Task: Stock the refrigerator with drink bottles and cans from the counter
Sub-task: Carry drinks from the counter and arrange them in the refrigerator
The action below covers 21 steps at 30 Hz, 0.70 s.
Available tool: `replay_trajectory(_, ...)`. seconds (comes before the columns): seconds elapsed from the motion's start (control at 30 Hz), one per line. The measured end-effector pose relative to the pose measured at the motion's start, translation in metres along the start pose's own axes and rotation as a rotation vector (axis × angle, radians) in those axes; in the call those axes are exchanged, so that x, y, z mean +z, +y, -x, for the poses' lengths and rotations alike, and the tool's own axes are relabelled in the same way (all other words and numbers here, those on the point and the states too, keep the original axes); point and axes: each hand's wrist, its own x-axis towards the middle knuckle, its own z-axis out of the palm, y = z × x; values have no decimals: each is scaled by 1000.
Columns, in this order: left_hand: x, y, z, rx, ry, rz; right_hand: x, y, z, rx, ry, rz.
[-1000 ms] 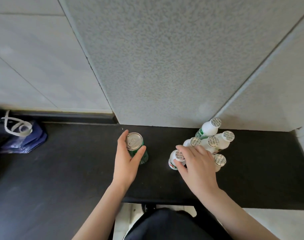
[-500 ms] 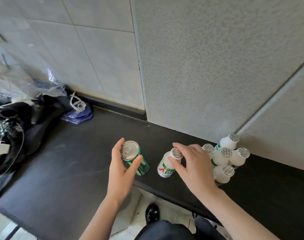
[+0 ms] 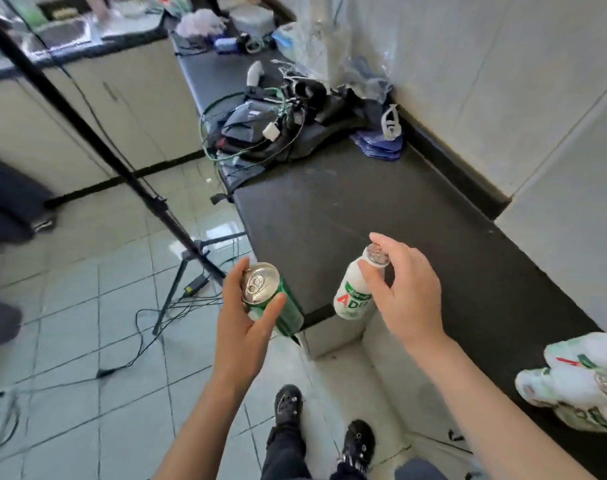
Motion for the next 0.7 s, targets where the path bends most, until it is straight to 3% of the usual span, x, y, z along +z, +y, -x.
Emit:
replay_trajectory(0.23,-145,-42,51,-147,388,45,99,-110,21,-224,-230,-126)
replay_trajectory(0.7,-463,-130,188,-273,859,5,334,-388,183,-561,-741,-338)
